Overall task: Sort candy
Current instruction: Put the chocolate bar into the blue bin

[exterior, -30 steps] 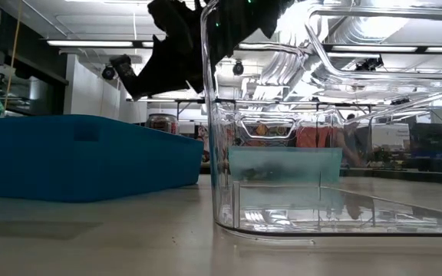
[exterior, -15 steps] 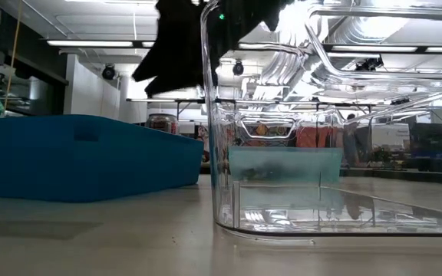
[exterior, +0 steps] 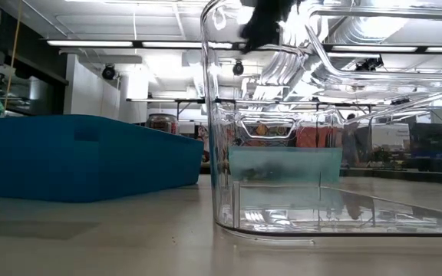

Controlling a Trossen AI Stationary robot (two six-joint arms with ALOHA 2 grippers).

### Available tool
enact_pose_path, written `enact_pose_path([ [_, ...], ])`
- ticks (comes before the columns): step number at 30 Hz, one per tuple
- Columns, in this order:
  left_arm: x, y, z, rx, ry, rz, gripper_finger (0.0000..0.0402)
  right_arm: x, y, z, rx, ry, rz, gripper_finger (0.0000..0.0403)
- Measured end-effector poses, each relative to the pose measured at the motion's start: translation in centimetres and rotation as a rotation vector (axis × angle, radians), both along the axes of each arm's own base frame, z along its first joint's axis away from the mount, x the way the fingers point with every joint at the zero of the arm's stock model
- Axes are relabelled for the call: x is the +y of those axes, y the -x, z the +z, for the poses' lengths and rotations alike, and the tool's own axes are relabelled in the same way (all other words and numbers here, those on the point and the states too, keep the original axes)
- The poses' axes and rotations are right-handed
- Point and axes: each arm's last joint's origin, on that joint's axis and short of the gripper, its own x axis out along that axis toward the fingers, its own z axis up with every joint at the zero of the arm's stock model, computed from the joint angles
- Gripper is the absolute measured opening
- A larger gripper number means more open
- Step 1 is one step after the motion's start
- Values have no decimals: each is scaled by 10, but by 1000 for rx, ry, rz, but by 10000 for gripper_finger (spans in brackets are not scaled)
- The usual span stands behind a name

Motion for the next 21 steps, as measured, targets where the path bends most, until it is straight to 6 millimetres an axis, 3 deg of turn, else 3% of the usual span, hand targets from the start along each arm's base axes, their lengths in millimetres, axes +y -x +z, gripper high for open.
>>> enact_pose_path([
  [6,0,-1,-7,62,13,-3,211,10,74,-16,-87,-120,-239,231],
  [10,2,-1,-9,33,147,36,211,17,104,-26,-217,-246,-349,231],
  [14,22,6,7,149,228,192,209,19,119,-30,-305,-315,-410,231],
  [17,50,19,27,338,316,386,203,19,121,-30,-318,-325,-414,231],
  [21,89,39,22,655,478,631,195,18,121,-29,-325,-309,-400,231],
])
